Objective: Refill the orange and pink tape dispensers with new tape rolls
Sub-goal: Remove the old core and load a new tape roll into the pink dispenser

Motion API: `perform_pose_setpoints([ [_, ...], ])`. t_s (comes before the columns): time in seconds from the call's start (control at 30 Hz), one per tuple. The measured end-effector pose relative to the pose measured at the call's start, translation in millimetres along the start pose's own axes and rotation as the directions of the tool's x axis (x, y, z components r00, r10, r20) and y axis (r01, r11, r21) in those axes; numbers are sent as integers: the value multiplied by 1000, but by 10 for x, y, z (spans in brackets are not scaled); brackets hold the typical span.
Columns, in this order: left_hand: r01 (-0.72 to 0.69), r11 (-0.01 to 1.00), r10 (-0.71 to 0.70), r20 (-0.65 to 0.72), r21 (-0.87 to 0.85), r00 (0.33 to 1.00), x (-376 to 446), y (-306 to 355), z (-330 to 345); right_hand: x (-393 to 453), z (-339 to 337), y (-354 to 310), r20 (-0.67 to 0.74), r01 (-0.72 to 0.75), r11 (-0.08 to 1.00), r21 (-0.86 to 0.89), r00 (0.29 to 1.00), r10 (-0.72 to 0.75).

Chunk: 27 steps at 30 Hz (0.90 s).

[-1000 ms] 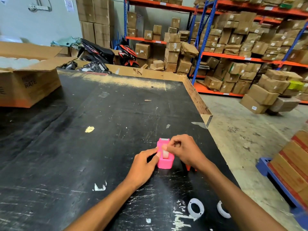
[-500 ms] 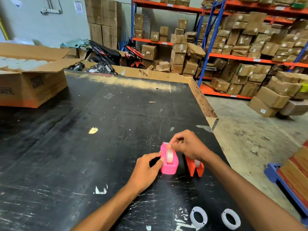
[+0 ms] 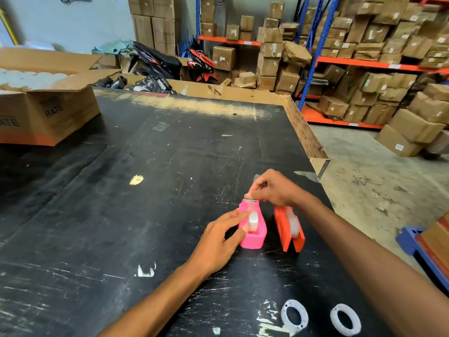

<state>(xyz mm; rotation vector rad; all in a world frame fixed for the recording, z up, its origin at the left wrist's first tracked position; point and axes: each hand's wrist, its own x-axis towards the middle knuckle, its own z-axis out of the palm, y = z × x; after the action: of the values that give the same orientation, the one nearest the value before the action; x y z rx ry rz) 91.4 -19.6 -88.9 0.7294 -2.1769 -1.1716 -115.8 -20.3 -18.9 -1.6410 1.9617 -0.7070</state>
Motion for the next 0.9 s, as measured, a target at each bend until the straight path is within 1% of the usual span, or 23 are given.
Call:
perform_pose_setpoints([
  [0.23, 3, 1000, -3, 1, -2, 1000, -1, 8, -1, 136, 36, 43, 106, -143, 987, 74, 985, 135],
  [0.47, 36, 999, -36, 19, -38, 999, 26, 10, 3, 225, 95, 38, 178, -235, 972, 25, 957, 227],
  [0.6, 47, 998, -46, 19, -44, 999, 27, 9, 3, 199, 59, -13, 197, -298, 954, 35, 938, 286],
  [0.7, 57, 998, -56, 16, -32, 998, 34, 8, -12, 164, 26, -47, 151, -311, 948, 66, 942, 299],
  [0.83, 69, 998, -68, 50, -13, 996, 57, 27, -43, 53, -92, -58, -29, -234, 970, 72, 971, 236],
  [0.9, 79, 997, -78, 58, -17, 995, 65, 38, -64, -70, -160, -101, -67, -205, 978, 49, 976, 208],
])
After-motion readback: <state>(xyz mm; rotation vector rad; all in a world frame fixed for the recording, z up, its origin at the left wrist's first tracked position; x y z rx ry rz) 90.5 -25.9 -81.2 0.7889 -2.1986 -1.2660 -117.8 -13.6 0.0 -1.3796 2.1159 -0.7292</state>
